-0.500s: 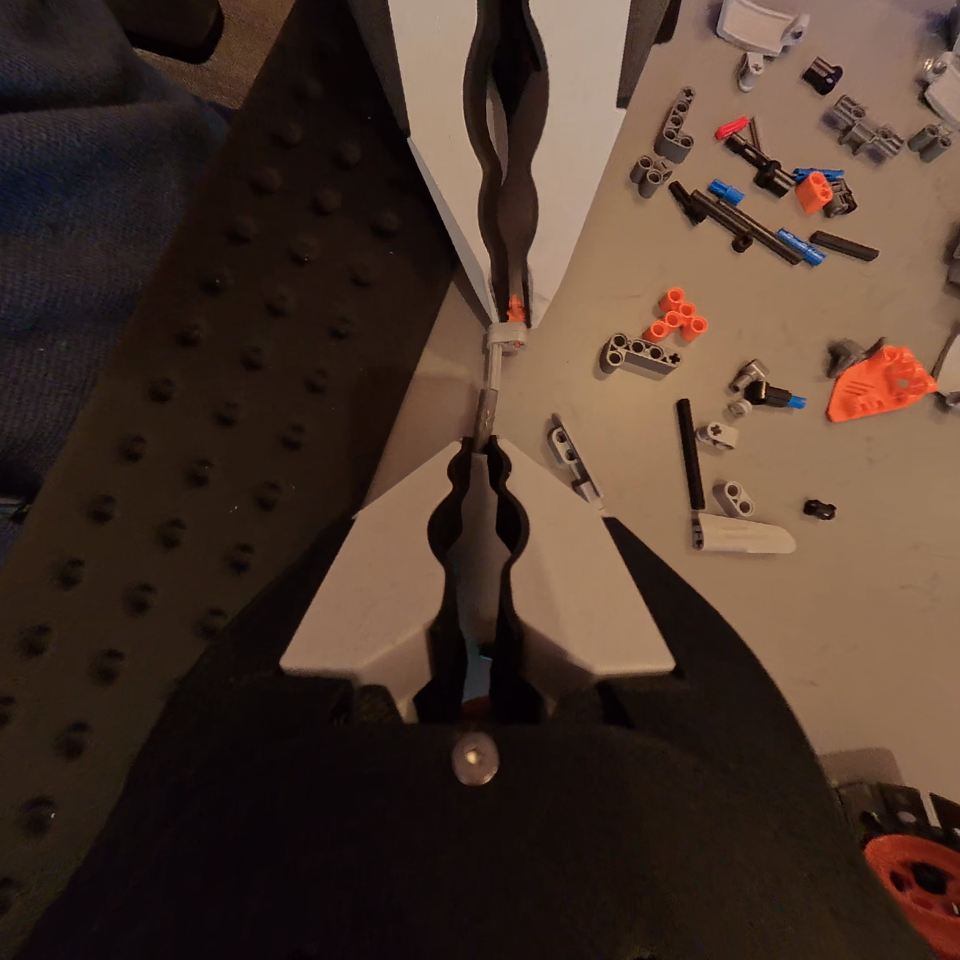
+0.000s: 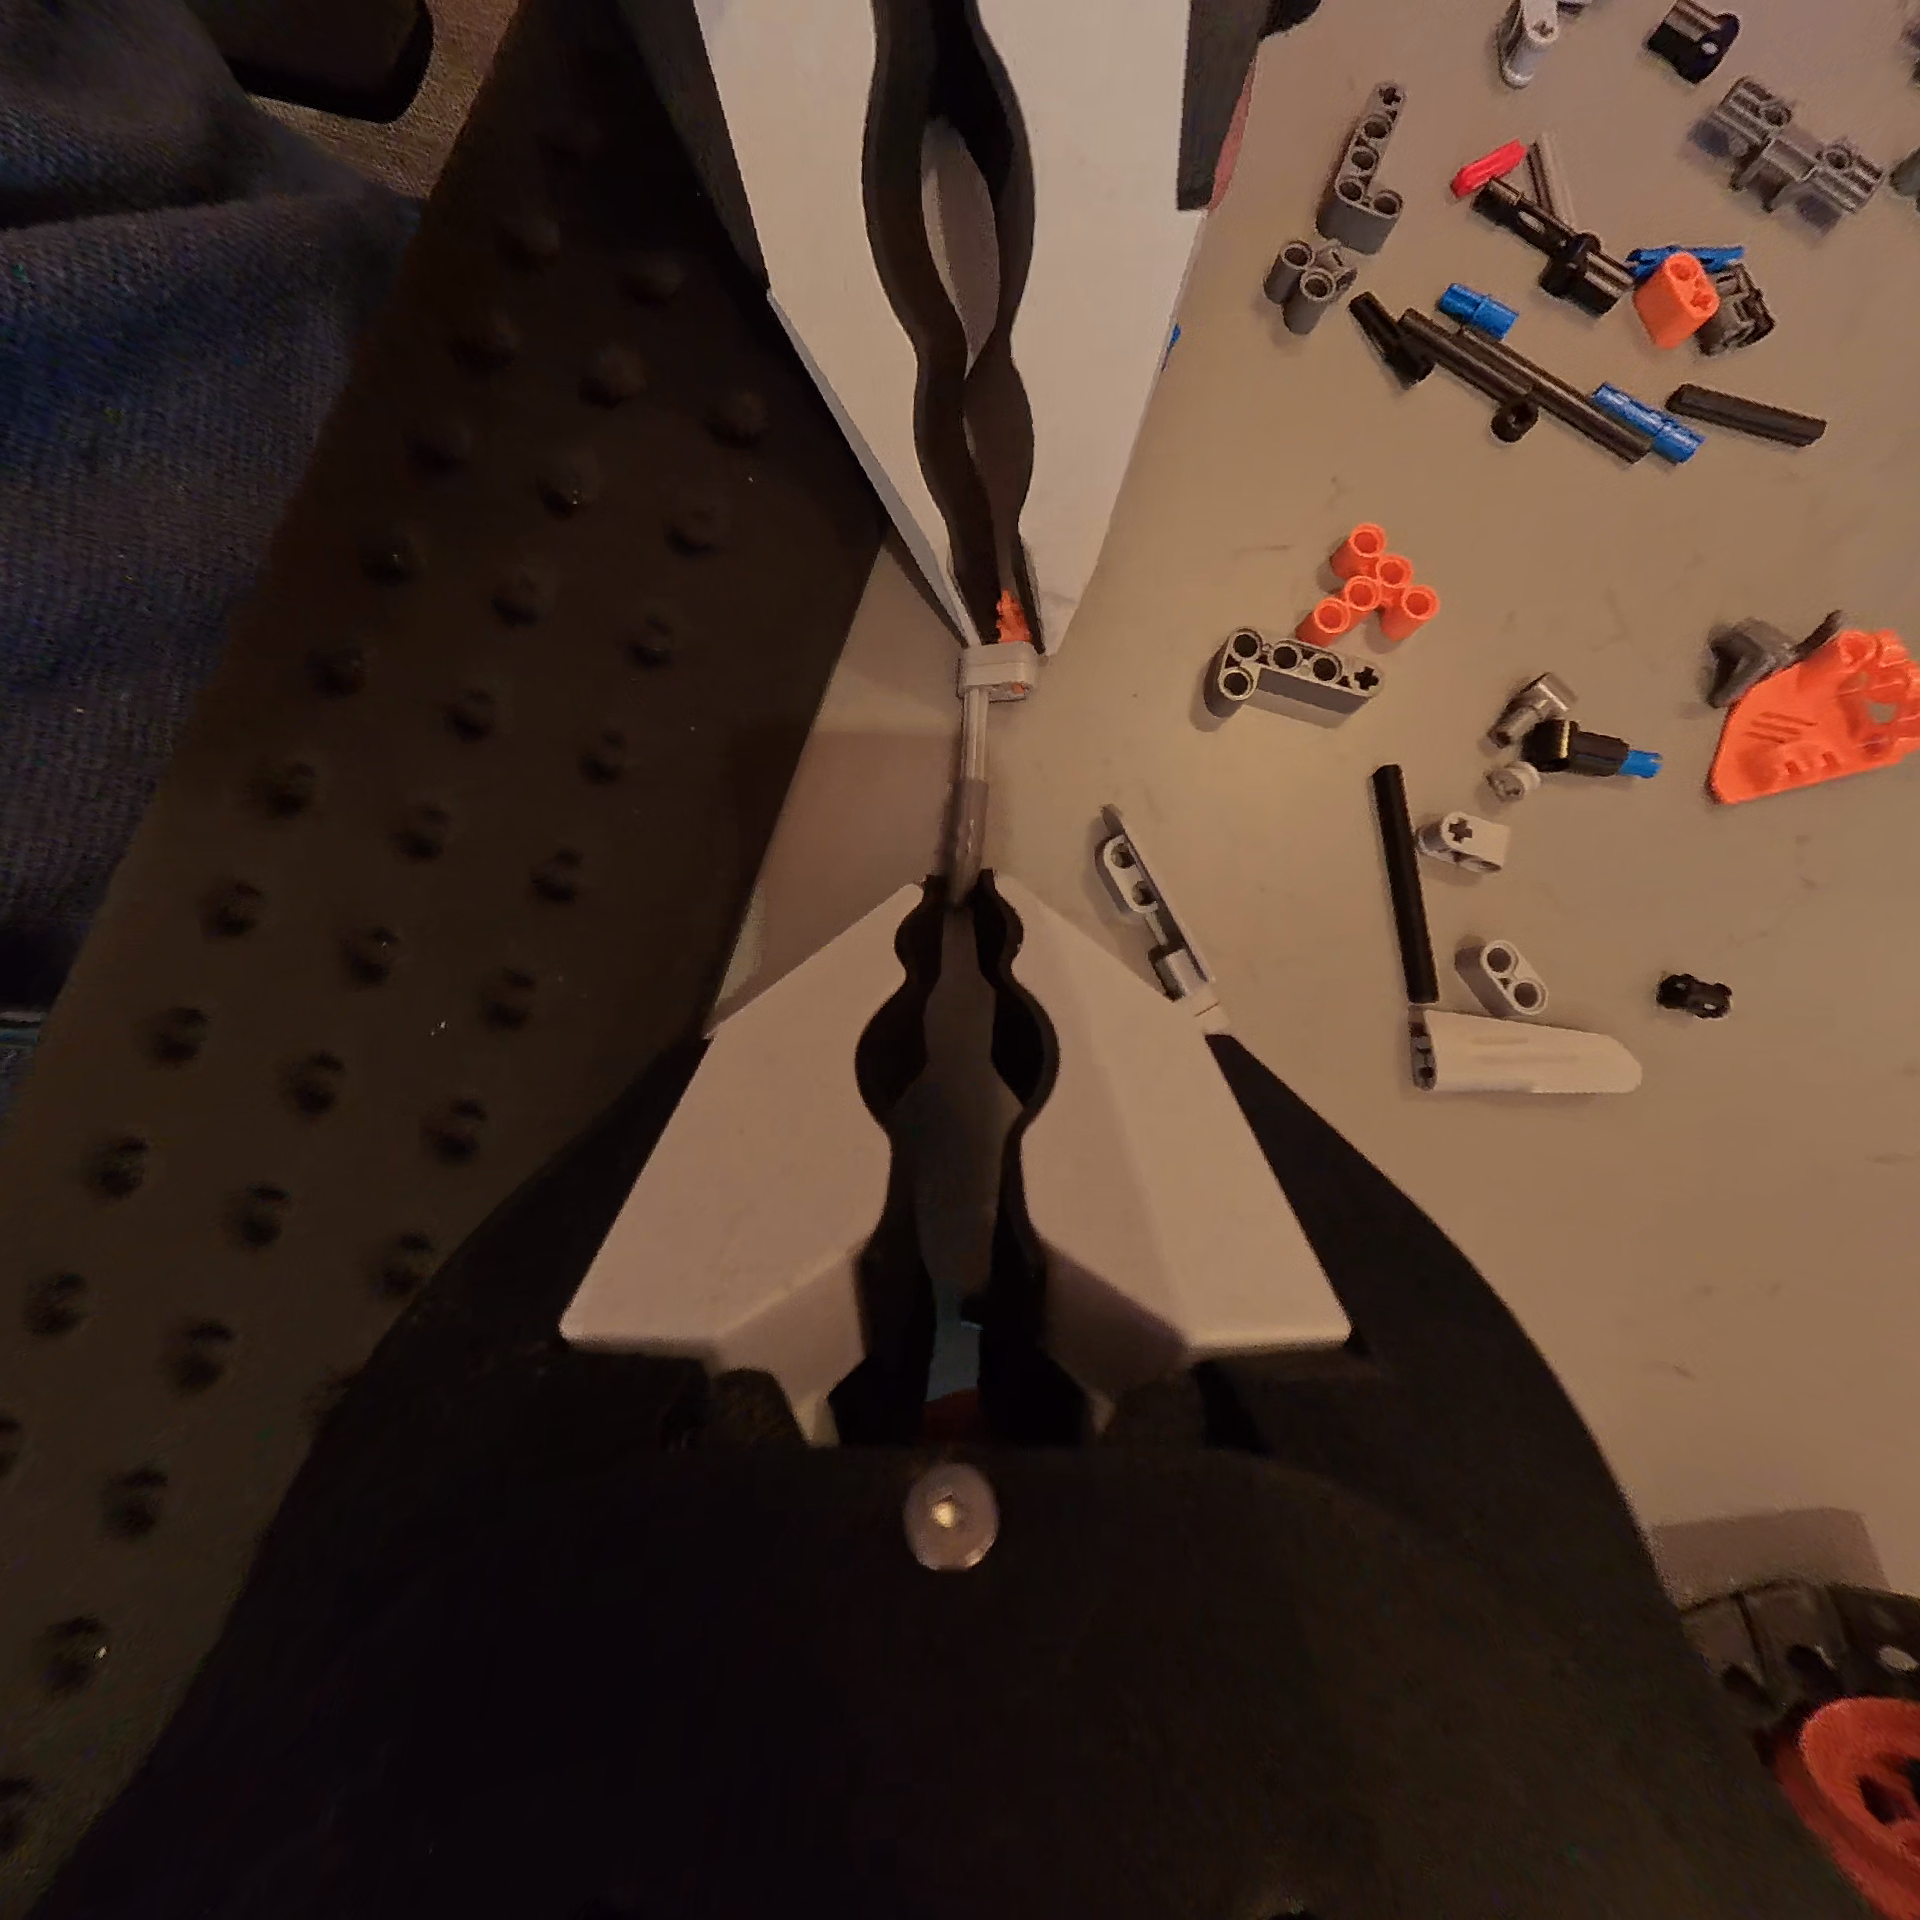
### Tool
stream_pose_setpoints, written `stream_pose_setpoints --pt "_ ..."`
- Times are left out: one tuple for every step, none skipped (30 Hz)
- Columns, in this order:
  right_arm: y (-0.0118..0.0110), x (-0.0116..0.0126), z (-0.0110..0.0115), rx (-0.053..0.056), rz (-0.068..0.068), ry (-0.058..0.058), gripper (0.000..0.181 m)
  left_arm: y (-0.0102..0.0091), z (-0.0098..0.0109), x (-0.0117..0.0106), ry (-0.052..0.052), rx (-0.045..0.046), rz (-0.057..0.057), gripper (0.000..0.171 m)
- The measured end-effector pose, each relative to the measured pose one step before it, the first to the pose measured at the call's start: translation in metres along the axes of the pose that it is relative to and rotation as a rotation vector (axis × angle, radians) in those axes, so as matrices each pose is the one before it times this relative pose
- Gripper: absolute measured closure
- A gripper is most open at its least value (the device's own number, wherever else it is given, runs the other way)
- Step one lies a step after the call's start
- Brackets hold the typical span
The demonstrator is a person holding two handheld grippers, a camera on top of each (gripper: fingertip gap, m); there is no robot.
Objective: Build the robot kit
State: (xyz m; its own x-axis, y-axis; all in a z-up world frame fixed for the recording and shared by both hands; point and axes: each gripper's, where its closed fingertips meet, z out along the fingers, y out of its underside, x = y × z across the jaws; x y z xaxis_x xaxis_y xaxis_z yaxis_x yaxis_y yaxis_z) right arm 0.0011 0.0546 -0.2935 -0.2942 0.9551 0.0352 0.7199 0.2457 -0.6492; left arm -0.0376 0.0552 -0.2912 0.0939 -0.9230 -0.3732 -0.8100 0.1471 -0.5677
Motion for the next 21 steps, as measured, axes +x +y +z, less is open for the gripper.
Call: stream_pose_setpoints --pt "0.00007 -0.00009 -0.00009 0.0016 0.004 -0.0068 0.178 -0.00009 0.00026 -0.00058 -0.0121 -0.00522 0.0104 0.166" --pt "-0.00005 0.0001 -0.00015 0.0021 0.0059 -0.0074 0.178 0.00026 0.00021 -0.00048 -0.0175 -0.00705 0.0211 0.166" --pt "0.0 0.00025 -0.00015 0.0008 0.0041 -0.0061 0.178 0.0001 0.00014 -0.00074 -0.02 -0.0092 0.0196 0.166" --pt "0.00021 0.00019 -0.0001 -0.0014 0.0044 -0.0061 0.178 -0.00036 -0.00004 -0.00057 -0.0217 -0.00846 0.0249 0.166" --pt "-0.00005 0.00008 0.00005 -0.0002 0.0085 -0.0073 0.178 -0.0002 -0.00027 -0.00041 -0.0225 -0.01015 0.0288 0.166" --pt "0.00002 0.00001 0.00004 0.0008 0.0101 -0.0073 0.178 -0.00015 -0.00031 -0.00102 -0.0273 -0.0108 0.0338 0.166" --pt "0.00008 0.00001 0.00007 0.0013 0.0096 -0.0074 0.178 -0.00033 -0.00042 -0.00056 -0.0249 -0.00865 0.0352 0.166" --pt "0.00018 0.00002 -0.00005 0.0018 0.0079 -0.0062 0.178 -0.00085 -0.00059 -0.00064 -0.0227 -0.00244 0.028 0.166" --pt "0.00007 -0.00005 -0.00014 0.0028 0.0055 -0.0061 0.177 -0.0006 -0.00046 -0.00033 -0.016 0.0001 0.0192 0.166" --pt "0.00002 -0.00019 -0.00001 0.0029 0.0075 -0.0086 0.178 -0.00067 -0.00032 -0.00019 -0.0137 0.00462 0.02 0.166" --pt "-0.00002 0.00002 0.00006 0.0035 0.0087 -0.0095 0.178 -0.00057 -0.00018 -0.00041 -0.0156 0.00936 0.0251 0.166" --pt "-0.00011 -0.00002 0.00001 0.0036 0.0049 -0.0087 0.178 -0.00011 -0.00013 0.00005 -0.006 0.01023 0.0122 0.166" --pt "-0.0001 0.0 0.00005 0.0028 0.0033 -0.0082 0.178 -0.0005 -0.00038 -0.00015 -0.0006 0.01421 0.003 0.166" --pt "-0.00013 -0.00004 0.00011 0.0018 0.0044 -0.0077 0.178 0.00005 -0.00005 -0.00002 -0.0015 0.01037 0.0079 0.166" --pt "-0.00015 -0.00001 0.00017 0.0011 0.0044 -0.0064 0.178 -0.00017 0.00007 0.00013 -0.0001 0.01065 0.0086 0.166" --pt "-0.00019 -0.0001 0.00009 0.0017 0.0034 -0.005 0.178 0.00024 -0.00005 -0.00022 0.0004 0.00821 0.0045 0.166" --pt "0.00001 -0.00025 0.00006 0.0012 0.0046 -0.0053 0.178 0.00036 0.00019 -0.00023 -0.0006 0.00851 0.0026 0.166" --pt "-0.00011 -0.00037 0.00014 0.0015 0.0038 -0.0067 0.178 -0.00016 0.00005 0.00031 0.004 0.01219 -0.0036 0.166" --pt "-0.00045 -0.00058 0.00041 0.0044 0.0034 -0.0085 0.178 0.00022 -0.00013 -0.00047 -0.0015 0.00943 0.0025 0.166" --pt "-0.00023 -0.00028 0.00032 0.004 0.0042 -0.0073 0.178 0.00083 0.00015 -0.00123 -0.0116 0.00233 0.0136 0.166" --pt "0.00012 0.00005 -0.00015 0.0008 0.0014 -0.0035 0.178 -0.0001 0.00023 -0.0003 -0.0043 0.00382 0.005 0.166"
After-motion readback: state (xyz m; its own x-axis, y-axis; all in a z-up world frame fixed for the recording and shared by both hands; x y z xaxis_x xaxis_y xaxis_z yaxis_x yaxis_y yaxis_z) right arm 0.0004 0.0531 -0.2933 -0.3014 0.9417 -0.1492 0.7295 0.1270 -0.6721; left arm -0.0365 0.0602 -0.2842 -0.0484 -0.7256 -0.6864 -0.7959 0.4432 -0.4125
